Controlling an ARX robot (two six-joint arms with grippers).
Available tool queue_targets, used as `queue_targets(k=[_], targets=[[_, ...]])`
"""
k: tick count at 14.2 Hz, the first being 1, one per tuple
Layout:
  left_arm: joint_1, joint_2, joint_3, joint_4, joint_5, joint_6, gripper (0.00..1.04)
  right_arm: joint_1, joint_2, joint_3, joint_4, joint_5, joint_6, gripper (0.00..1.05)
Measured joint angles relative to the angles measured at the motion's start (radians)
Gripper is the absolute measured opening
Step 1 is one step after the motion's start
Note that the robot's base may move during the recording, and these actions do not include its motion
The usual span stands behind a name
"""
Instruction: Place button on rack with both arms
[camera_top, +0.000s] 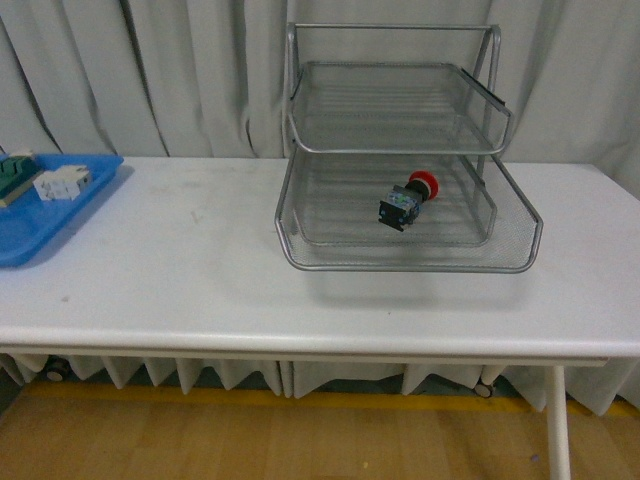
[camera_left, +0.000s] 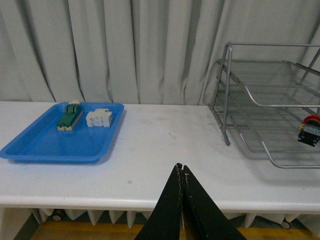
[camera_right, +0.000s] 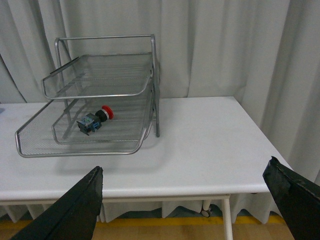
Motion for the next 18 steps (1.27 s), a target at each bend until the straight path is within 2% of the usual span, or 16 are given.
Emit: queue_targets(k=[2,3,7,15,16,17,18], targets=[[0.0,-0.032,0.0,-0.034,0.0,0.0,0.02,0.0,0.0,0.0,0.0,0.0,0.0,0.98],[0.0,-0.146,0.0,-0.203,0.003,0.0,0.02,0.0,0.0,0.0,0.0,0.001,0.0,0.98],[0.0,-0.196,0.0,-0.212,0.001,0.0,0.04,0.0,0.0,0.0,0.0,0.0,0.0,0.98],[0.0,-0.196,0.0,-0.211,0.0,0.0,0.91,0.0,0.0,0.0,0.0,0.0,0.0,0.98],[0.0,-0.196,0.0,-0.211,0.0,0.0,0.99,-0.022,0.018,0.011,-0.034,-0.068,0.027,0.98],[0.0,-0.196,0.0,-0.211,0.001,0.0,0.99,-0.068,0.116,0.026,0.028,-0.172,0.071,0.98],[0.0,-0.196,0.0,-0.211,0.001,0.0,0.98,-0.078,0.249,0.063,0.13,-0.214,0.118,0.98]])
